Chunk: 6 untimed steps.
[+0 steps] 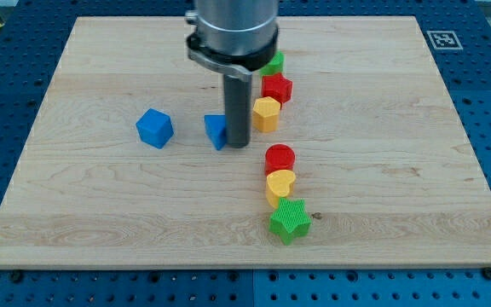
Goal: Separate the yellow heart and the green star
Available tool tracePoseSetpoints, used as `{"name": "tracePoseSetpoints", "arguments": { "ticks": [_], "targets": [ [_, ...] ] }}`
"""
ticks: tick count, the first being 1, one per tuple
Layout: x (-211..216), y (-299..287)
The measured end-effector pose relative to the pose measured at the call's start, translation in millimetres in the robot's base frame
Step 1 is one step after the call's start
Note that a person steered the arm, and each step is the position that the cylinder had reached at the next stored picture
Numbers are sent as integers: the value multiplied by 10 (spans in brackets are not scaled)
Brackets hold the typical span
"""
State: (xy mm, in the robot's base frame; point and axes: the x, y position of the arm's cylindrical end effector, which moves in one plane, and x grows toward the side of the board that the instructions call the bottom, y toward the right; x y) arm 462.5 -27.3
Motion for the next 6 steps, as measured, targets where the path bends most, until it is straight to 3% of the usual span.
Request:
{"name": "tracePoseSetpoints", "arguments": {
  "ticks": [2, 3, 5, 6],
  "targets": [
    [-76, -571],
    [-21, -520],
    [740, -142],
    [912, 189]
  ]
}}
